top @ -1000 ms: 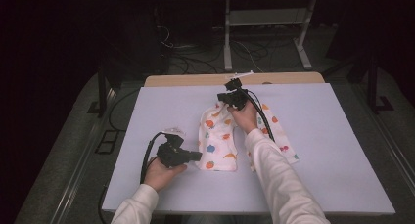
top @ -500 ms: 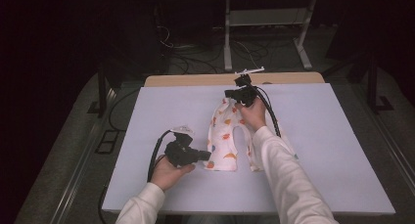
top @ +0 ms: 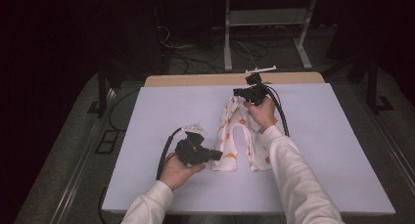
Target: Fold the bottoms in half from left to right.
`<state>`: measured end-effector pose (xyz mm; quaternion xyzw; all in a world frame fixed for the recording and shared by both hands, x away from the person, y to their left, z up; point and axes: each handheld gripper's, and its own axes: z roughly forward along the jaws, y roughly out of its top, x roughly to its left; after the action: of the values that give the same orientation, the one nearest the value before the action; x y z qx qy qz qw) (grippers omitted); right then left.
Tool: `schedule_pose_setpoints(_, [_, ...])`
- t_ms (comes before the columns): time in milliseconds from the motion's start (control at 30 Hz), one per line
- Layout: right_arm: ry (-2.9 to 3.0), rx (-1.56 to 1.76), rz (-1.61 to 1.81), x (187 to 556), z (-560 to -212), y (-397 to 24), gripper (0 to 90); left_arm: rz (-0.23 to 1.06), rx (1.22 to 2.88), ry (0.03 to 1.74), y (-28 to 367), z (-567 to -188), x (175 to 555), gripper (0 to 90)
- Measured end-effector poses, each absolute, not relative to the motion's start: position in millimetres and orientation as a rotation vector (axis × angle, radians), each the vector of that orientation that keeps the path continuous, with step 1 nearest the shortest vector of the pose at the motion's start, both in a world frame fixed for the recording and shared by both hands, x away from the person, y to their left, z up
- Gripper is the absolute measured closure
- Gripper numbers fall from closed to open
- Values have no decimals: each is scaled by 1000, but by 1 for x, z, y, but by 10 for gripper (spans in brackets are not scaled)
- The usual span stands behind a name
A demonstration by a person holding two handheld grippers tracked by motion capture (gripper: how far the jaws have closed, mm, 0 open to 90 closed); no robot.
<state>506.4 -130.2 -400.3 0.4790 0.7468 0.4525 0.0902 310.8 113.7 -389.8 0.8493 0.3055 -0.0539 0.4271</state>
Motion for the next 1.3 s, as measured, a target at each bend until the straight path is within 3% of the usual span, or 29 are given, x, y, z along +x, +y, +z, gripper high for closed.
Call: schedule_pose_setpoints(1300, [2226, 1460, 1388, 513, -415, -190, 887, -200, 2187, 610, 25, -388, 322, 895])
